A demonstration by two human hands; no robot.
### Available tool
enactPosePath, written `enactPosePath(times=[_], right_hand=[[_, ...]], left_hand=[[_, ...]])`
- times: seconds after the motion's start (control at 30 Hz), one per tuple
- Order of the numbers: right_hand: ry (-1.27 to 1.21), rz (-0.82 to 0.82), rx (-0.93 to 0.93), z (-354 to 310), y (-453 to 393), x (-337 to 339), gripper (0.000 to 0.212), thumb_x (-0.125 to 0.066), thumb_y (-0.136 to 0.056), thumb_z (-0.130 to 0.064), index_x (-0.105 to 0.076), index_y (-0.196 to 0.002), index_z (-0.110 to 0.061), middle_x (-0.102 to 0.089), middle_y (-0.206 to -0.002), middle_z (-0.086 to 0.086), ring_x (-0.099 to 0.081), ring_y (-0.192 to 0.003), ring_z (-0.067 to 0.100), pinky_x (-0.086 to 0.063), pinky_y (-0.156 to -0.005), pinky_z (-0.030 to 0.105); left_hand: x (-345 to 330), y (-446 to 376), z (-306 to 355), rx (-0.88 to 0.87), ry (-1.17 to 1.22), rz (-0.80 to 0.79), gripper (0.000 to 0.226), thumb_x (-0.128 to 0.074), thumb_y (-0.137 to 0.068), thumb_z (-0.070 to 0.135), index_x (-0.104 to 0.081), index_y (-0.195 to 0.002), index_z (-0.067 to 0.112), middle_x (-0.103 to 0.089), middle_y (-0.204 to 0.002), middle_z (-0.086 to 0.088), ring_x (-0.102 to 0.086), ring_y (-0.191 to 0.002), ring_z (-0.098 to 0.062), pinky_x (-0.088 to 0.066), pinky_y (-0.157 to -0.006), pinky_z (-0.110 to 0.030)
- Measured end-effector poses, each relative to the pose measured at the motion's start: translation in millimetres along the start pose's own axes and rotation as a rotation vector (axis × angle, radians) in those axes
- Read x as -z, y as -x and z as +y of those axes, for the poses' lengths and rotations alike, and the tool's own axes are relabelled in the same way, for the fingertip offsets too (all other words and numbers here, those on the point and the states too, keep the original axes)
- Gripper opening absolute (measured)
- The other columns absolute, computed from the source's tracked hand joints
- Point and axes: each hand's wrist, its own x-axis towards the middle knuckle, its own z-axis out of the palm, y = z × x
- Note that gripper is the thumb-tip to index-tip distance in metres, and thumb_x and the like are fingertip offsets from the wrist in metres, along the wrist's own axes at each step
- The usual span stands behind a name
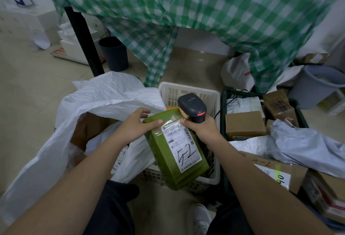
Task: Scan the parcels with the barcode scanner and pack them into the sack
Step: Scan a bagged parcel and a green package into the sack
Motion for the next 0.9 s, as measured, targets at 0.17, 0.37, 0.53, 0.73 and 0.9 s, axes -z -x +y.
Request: enactPosePath(times=[0.17,0.37,0.53,0.73,0.9], right_hand=[[-0.044,0.094,0.03,-7,-3,11,0.039,-0.081,-0.074,-0.009,-0.064,-0.109,-0.004,-0.071,-0.087,0.0,-0.067,-0.065,-0.003,-0.047,-0.053,0.009],[-0.019,0.158,0.115,-17,-2,16,0.026,-0.081,-0.076,-0.017,-0.065,-0.096,-0.02,-0.07,-0.088,-0.002,-0.066,-0.083,0.012,-0.052,-0.07,0.02],[0.18,0.142,0.131,-22,11,26,0.015,-0.077,-0.081,-0.026,-0.066,-0.089,-0.02,-0.065,-0.071,-0.001,-0.058,-0.065,0.01,-0.045,-0.06,0.024],[0.386,-0.03,0.053,-11,34,22,0.027,-0.076,-0.081,-0.032,-0.067,-0.084,-0.007,-0.063,-0.061,0.007,-0.059,-0.05,0.012,-0.047,-0.057,0.028],[0.392,-0.062,0.042,-5,47,15,0.027,-0.076,-0.081,-0.032,-0.068,-0.086,-0.007,-0.063,-0.064,0.006,-0.06,-0.049,0.013,-0.048,-0.057,0.029]], left_hand=[[-4,7,2,0.112,0.331,-0.24,0.071,-0.076,-0.077,0.034,-0.033,-0.134,0.039,-0.058,-0.123,-0.004,-0.061,-0.11,-0.019,-0.053,-0.091,-0.039],[-4,-2,-1,0.01,0.423,-0.109,0.07,-0.076,-0.079,0.025,-0.038,-0.137,0.036,-0.061,-0.12,-0.008,-0.065,-0.106,-0.018,-0.057,-0.081,-0.03],[1,-6,-6,-0.09,0.383,0.084,0.074,-0.079,-0.077,0.02,-0.039,-0.138,0.036,-0.051,-0.118,0.005,-0.058,-0.112,-0.02,-0.053,-0.094,-0.037],[-1,-11,-9,-0.123,0.392,0.183,0.065,-0.078,-0.078,0.018,-0.04,-0.126,0.041,-0.052,-0.119,0.003,-0.054,-0.115,-0.018,-0.05,-0.097,-0.037],[1,-19,-17,-0.075,0.469,0.191,0.071,-0.082,-0.073,0.02,-0.042,-0.126,0.044,-0.054,-0.123,0.0,-0.056,-0.118,-0.026,-0.05,-0.098,-0.048]])
